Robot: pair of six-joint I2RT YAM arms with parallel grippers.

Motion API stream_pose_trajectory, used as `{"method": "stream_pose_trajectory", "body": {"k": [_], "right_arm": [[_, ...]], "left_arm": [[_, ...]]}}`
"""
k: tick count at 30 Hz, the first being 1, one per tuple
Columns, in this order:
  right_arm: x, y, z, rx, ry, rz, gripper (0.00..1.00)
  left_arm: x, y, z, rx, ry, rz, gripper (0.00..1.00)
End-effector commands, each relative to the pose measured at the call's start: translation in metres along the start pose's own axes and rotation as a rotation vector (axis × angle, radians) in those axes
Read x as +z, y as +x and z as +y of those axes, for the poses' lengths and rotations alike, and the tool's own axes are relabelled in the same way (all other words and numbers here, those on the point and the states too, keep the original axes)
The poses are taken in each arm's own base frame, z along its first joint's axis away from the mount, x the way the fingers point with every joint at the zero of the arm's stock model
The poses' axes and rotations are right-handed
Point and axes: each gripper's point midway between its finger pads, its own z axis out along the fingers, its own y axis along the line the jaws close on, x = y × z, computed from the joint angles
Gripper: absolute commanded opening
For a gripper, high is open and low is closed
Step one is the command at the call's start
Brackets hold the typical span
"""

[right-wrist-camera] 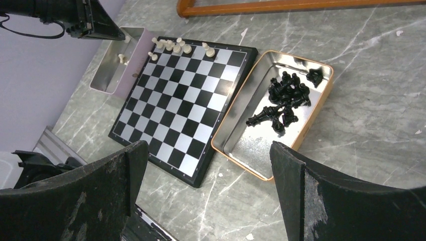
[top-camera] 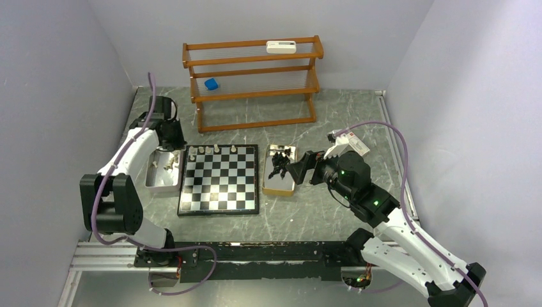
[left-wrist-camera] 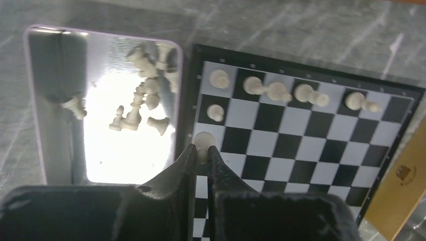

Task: Set up the chess pieces on the board
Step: Place the chess piece on the chessboard.

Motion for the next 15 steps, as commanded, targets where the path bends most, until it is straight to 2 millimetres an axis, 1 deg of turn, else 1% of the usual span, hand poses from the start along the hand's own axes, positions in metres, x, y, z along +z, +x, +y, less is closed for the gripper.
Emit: {"method": "stream_pose_trajectory", "body": {"k": [1, 5, 9, 11, 15], "right_arm": [[-0.002, -0.012, 0.007, 0.01, -0.013, -0.026, 0.95], [-0.002, -0.012, 0.007, 0.014, -0.015, -0.026, 0.95], [-0.002, -0.012, 0.008, 0.016, -0.017, -0.027, 0.95], [-0.002, -0.012, 0.008, 0.017, -0.018, -0.028, 0.95], [-0.002, -0.012, 0.008, 0.02, -0.018, -0.029, 0.95]], "left_arm": [[-0.015, 0.0, -0.031, 0.06, 0.065, -0.022, 0.11], [-0.008, 0.01, -0.047, 0.097, 0.086, 0.002, 0.11], [0.003, 0.018, -0.058, 0.122, 0.099, 0.02, 0.1], [0.009, 0.019, -0.062, 0.136, 0.102, 0.027, 0.1], [0.022, 0.021, -0.063, 0.156, 0.067, 0.032, 0.1]]}}
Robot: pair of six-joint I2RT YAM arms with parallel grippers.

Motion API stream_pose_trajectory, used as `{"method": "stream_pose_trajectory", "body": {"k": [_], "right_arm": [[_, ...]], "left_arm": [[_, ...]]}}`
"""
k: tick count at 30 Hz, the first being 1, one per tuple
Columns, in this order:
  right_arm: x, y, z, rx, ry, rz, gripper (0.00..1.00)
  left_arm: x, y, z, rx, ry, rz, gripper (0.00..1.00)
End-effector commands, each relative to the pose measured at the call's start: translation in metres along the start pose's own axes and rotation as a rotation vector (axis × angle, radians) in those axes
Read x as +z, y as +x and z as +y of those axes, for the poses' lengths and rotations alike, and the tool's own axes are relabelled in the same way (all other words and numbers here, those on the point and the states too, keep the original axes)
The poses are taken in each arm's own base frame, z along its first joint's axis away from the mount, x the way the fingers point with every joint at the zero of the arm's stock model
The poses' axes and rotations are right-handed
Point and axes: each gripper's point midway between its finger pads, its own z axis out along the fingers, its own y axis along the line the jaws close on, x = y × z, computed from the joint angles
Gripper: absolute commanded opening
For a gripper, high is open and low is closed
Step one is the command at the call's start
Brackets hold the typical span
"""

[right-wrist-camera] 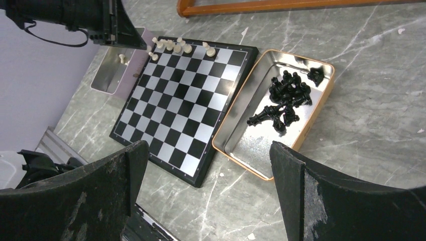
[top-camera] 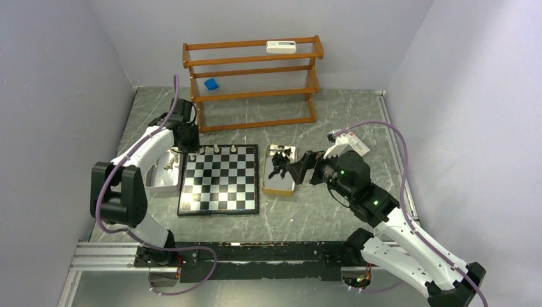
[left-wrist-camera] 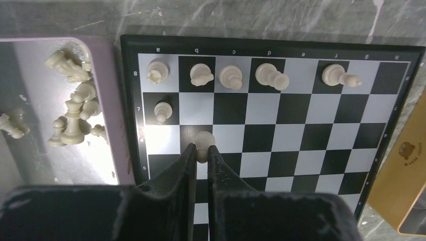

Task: Set up the chess pieces on the board
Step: Place the chess piece on the chessboard.

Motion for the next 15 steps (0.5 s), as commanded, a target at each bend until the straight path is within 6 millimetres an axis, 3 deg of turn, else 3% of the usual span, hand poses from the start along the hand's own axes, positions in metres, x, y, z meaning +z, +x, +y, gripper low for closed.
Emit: {"method": "stream_pose_trajectory", "body": {"k": [1, 15], "right_arm": [[-0.003, -0.013, 0.008, 0.012, -0.019, -0.033, 0.95], [-0.002, -0.018, 0.009, 0.003, -0.02, -0.043, 0.95]], "left_arm": [[0.013, -0.004, -0.007, 0.015, -0.009, -0.011, 0.1], [0.039, 0.007, -0.002, 0.033, -0.047, 0.047, 0.12]]}}
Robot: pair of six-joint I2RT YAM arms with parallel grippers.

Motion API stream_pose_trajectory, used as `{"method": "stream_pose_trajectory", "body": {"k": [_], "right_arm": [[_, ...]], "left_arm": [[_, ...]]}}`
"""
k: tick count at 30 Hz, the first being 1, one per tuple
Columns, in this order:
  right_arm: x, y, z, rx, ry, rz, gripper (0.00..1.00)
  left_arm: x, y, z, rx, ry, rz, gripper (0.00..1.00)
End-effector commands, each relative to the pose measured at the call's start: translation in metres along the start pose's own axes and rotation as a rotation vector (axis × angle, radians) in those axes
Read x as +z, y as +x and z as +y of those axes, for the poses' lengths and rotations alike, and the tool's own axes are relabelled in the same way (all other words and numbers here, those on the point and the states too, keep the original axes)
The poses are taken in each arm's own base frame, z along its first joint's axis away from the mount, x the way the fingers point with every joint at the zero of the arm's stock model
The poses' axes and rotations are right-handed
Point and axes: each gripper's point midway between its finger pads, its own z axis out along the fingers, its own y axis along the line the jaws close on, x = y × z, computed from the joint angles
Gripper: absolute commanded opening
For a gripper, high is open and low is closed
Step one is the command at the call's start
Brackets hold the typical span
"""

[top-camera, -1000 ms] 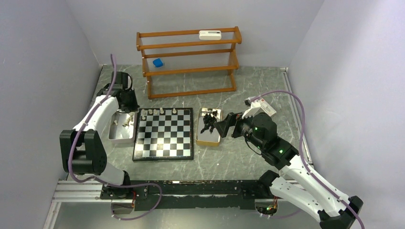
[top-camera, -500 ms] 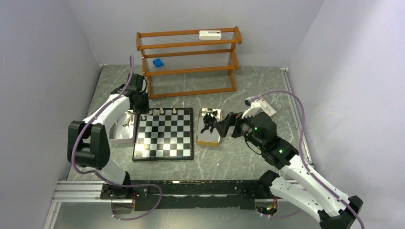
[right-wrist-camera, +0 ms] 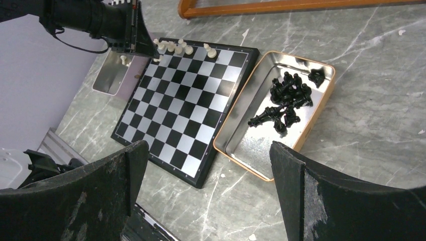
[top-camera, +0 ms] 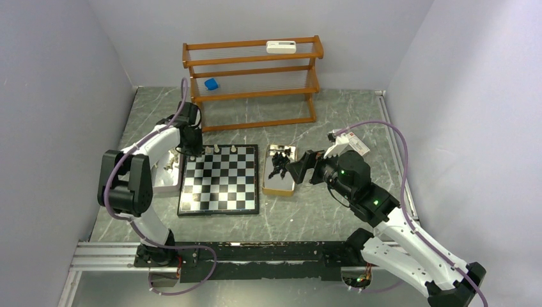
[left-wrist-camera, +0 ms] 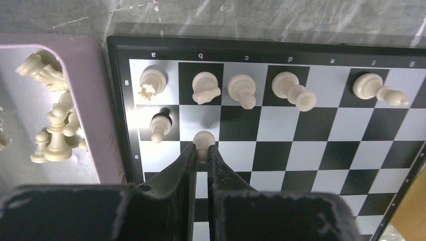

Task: Set up the chess pieces on the board
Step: Place the chess piece on the chessboard.

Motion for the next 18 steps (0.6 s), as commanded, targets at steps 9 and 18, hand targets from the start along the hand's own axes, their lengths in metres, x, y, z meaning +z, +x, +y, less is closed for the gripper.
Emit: {"method": "stream_pose_trajectory", "body": {"k": [9, 18], "right_arm": [[-0.001, -0.019, 0.009, -0.006, -0.016, -0.044, 0.95], [-0.004, -0.021, 0.007, -0.006, -0.01, -0.054, 0.95]], "left_arm": [[0.013, -0.007, -0.003, 0.019, -0.018, -0.011, 0.13], [0.021, -0.01, -0.004, 0.021, -0.025, -0.005, 0.13]]}}
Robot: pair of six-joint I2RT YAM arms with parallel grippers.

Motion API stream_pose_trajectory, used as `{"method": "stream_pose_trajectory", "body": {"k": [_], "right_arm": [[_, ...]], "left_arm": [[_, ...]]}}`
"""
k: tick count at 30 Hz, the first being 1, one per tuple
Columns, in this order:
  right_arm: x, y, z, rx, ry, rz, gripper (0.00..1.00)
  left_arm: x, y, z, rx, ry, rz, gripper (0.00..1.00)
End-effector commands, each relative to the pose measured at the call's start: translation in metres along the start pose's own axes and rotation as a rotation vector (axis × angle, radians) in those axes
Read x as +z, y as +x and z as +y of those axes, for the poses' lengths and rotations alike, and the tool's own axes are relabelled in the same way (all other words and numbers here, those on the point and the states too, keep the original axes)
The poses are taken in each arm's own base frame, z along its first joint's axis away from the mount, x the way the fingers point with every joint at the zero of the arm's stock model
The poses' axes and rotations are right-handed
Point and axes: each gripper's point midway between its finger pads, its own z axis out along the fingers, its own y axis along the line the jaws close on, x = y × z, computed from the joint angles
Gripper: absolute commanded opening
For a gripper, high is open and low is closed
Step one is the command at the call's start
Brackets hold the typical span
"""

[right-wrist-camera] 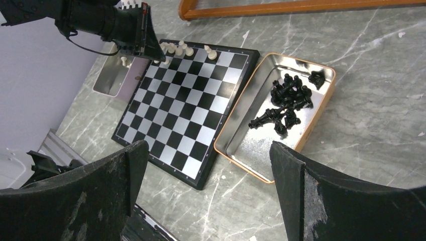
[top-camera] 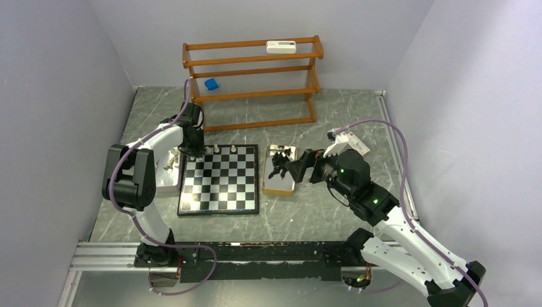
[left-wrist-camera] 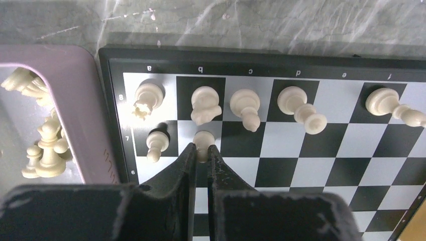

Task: Set up the chess pieces on the board
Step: Place the chess piece on the chessboard.

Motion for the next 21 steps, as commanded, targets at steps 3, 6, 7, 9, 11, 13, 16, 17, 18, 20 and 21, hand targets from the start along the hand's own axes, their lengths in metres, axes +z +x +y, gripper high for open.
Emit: {"method": "stream_pose_trajectory", "body": {"k": [3, 6, 7, 9, 11, 13, 16, 17, 18, 20, 21], "right_arm": [[-0.0054, -0.0181, 0.0058, -0.009, -0.008, -0.051, 0.95], [-0.0051, -0.018, 0.0058, -0.009, -0.009, -0.051, 0.95], [-0.0048, -0.0176, 0.0056, -0.008, -0.008, -0.051, 0.95], [-0.0041, -0.0166, 0.0056, -0.008, -0.008, -0.047, 0.95], [-0.0036, -0.0156, 0.0051, -0.009, -0.006, -0.044, 0.95], [-0.0031, -0.0149, 0.0047, -0.006, -0.006, -0.045, 0.95], [-0.0027, -0.0144, 0.0049, -0.004, -0.007, -0.042, 0.95], [-0.0027, -0.0138, 0.0047, -0.005, -0.006, -0.04, 0.95], [-0.0028, -0.014, 0.0044, -0.003, -0.005, -0.042, 0.95], [-0.0028, -0.0138, 0.0045, -0.003, -0.006, -0.042, 0.95], [-0.003, -0.0139, 0.0045, -0.004, -0.006, -0.041, 0.95]], "left_arm": [[0.0004, -0.017, -0.0042, 0.013, -0.011, -0.045, 0.13], [0.0001, -0.0162, -0.0043, 0.015, -0.01, -0.045, 0.14], [0.0003, -0.0153, -0.0047, 0.016, -0.008, -0.043, 0.14], [0.0005, -0.0136, -0.0047, 0.019, -0.009, -0.037, 0.15], [0.0007, -0.0126, -0.0052, 0.02, -0.007, -0.034, 0.17], [0.0009, -0.0113, -0.0064, 0.026, -0.004, -0.032, 0.18], [-0.0005, -0.0109, -0.0085, 0.038, 0.001, -0.026, 0.19], [-0.0016, -0.0116, -0.0081, 0.04, -0.001, -0.027, 0.2], [-0.0024, -0.0114, -0.0077, 0.04, -0.005, -0.026, 0.21], [-0.0053, -0.0126, -0.0074, 0.042, -0.009, -0.029, 0.23], [-0.0073, -0.0136, -0.007, 0.041, -0.012, -0.032, 0.23]]}}
